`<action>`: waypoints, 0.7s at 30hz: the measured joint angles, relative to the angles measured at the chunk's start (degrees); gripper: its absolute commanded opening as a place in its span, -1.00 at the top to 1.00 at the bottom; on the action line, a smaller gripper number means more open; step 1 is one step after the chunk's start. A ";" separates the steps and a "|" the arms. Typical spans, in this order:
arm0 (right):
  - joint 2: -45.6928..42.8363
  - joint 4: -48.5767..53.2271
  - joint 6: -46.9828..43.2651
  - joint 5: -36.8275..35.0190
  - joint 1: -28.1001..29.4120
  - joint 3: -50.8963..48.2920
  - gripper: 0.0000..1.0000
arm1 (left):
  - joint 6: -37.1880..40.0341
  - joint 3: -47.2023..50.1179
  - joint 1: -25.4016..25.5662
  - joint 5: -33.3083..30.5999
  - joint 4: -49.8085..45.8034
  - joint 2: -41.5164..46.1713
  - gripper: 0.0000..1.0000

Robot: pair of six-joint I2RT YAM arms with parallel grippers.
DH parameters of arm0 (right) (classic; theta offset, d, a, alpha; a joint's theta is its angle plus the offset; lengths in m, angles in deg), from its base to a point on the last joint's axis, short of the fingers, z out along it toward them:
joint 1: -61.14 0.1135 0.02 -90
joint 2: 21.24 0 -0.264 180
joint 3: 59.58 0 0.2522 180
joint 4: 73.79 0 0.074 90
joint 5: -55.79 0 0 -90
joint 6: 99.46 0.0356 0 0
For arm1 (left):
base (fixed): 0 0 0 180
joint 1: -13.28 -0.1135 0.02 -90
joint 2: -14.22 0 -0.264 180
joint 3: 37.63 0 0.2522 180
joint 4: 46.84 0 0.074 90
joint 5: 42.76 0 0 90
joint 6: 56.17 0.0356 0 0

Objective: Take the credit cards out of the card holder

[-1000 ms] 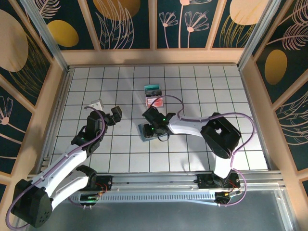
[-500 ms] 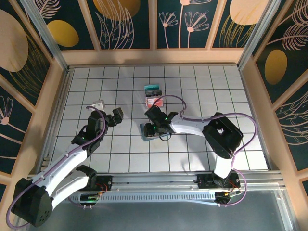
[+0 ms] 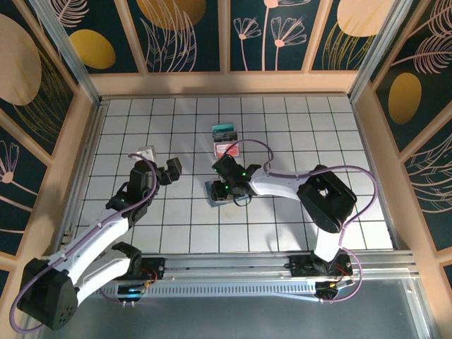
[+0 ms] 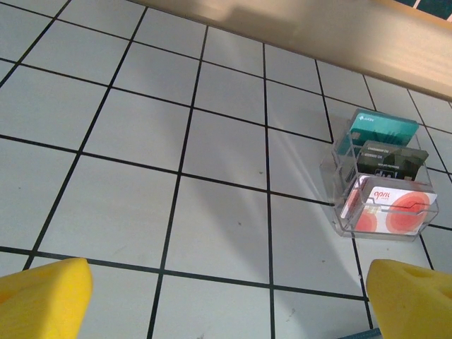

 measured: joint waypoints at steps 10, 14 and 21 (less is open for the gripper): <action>0.00 0.02 0.02 -0.02 0.00 0.15 0.21 | 0.26 -0.31 0.00 0.02 -0.02 -0.90 -0.97; 0.00 -0.04 0.04 0.00 0.00 0.15 0.30 | 0.50 -0.66 0.00 0.02 -0.02 -0.98 -0.98; 0.00 0.04 0.02 0.15 0.02 0.92 0.14 | 0.92 -0.83 0.00 0.20 -0.26 -0.98 -0.97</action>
